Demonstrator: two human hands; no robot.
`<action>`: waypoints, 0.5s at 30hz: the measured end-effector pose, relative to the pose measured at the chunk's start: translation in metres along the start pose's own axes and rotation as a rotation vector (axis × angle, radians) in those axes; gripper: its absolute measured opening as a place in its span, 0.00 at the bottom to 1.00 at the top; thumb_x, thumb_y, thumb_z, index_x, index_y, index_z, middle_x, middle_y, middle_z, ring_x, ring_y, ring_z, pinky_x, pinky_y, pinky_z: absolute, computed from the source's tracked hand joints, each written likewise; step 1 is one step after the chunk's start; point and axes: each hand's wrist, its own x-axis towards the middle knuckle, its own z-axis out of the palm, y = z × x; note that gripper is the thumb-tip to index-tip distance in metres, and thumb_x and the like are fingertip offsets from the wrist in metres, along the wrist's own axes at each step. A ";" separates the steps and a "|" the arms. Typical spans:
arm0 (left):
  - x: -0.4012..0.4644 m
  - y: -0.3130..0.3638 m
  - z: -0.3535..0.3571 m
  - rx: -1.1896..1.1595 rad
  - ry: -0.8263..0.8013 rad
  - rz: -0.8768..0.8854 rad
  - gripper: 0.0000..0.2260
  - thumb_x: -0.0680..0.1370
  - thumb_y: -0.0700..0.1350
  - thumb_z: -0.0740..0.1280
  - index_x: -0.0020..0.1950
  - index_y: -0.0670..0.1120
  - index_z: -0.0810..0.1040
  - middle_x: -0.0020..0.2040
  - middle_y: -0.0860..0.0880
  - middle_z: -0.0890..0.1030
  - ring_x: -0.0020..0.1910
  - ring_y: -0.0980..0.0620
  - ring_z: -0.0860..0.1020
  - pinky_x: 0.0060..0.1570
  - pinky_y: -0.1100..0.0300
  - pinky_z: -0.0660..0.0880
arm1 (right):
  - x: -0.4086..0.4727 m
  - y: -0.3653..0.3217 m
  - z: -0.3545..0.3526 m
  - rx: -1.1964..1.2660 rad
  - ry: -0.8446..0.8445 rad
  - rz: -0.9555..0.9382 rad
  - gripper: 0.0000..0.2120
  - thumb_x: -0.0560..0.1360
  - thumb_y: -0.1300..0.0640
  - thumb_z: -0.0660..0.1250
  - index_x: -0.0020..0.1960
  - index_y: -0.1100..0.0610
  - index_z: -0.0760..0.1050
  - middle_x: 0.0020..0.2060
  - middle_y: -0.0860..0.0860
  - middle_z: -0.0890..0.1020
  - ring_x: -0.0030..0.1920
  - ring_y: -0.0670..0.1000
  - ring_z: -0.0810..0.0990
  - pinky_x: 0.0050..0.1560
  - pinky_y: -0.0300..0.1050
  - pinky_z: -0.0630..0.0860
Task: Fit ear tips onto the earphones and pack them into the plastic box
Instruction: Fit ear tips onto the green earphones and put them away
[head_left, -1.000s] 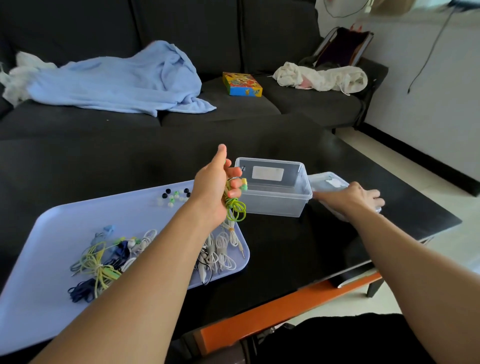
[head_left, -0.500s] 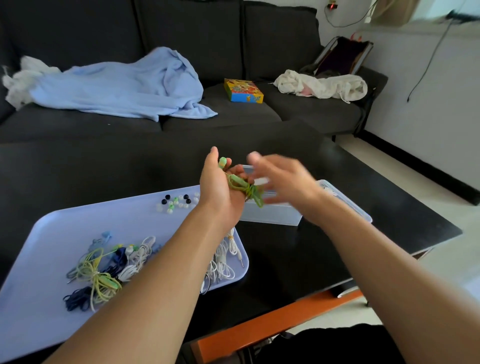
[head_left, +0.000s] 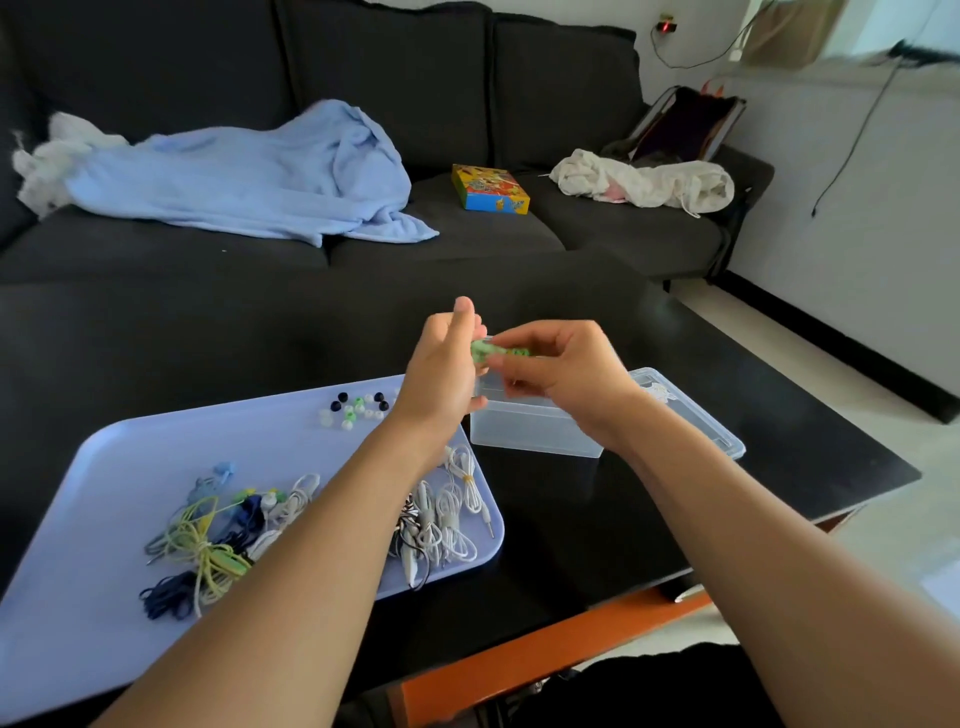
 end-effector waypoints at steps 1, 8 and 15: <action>0.000 0.000 -0.003 -0.011 -0.021 0.018 0.19 0.84 0.59 0.51 0.67 0.51 0.72 0.64 0.53 0.77 0.57 0.50 0.80 0.54 0.46 0.81 | 0.002 -0.003 -0.003 0.087 0.047 0.006 0.10 0.73 0.62 0.76 0.54 0.60 0.84 0.42 0.57 0.85 0.38 0.49 0.83 0.46 0.44 0.82; 0.003 -0.013 -0.033 0.113 -0.080 0.044 0.20 0.84 0.59 0.52 0.73 0.53 0.68 0.65 0.51 0.75 0.48 0.47 0.85 0.42 0.50 0.84 | 0.021 0.001 -0.030 0.063 0.353 0.054 0.08 0.72 0.59 0.77 0.51 0.56 0.85 0.43 0.53 0.86 0.44 0.51 0.86 0.45 0.43 0.84; 0.016 -0.055 -0.085 0.528 -0.050 0.035 0.09 0.83 0.50 0.62 0.56 0.47 0.78 0.51 0.48 0.82 0.39 0.47 0.83 0.37 0.50 0.81 | 0.038 0.040 -0.016 -0.541 0.057 0.128 0.09 0.69 0.57 0.80 0.49 0.54 0.85 0.44 0.50 0.84 0.43 0.50 0.84 0.44 0.45 0.84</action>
